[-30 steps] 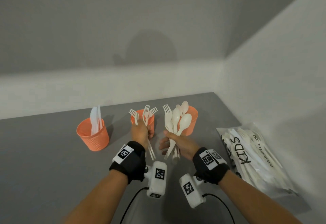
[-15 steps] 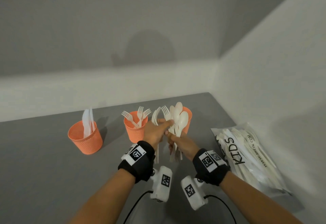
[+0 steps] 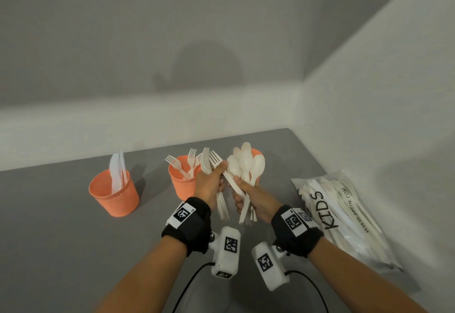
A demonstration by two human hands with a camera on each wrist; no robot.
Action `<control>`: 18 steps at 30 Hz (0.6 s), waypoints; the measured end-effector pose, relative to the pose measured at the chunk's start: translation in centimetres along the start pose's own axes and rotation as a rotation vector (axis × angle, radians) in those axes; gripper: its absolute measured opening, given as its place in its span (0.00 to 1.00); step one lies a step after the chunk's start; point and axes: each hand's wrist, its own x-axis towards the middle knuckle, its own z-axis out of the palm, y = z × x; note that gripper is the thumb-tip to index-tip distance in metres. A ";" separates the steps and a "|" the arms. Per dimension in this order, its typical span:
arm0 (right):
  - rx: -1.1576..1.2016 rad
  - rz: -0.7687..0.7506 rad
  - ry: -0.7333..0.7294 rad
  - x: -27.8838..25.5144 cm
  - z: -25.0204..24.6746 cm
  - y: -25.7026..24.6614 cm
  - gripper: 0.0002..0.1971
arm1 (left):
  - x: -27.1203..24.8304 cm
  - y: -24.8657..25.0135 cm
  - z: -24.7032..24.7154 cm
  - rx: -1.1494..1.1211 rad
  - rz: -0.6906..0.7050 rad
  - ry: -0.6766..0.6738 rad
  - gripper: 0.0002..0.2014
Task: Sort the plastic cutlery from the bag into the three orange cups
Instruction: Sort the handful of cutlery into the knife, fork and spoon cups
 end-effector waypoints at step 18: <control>-0.005 0.013 0.059 3.0 -1.5 -2.0 0.15 | 7.6 7.3 -5.8 0.072 0.428 0.358 0.09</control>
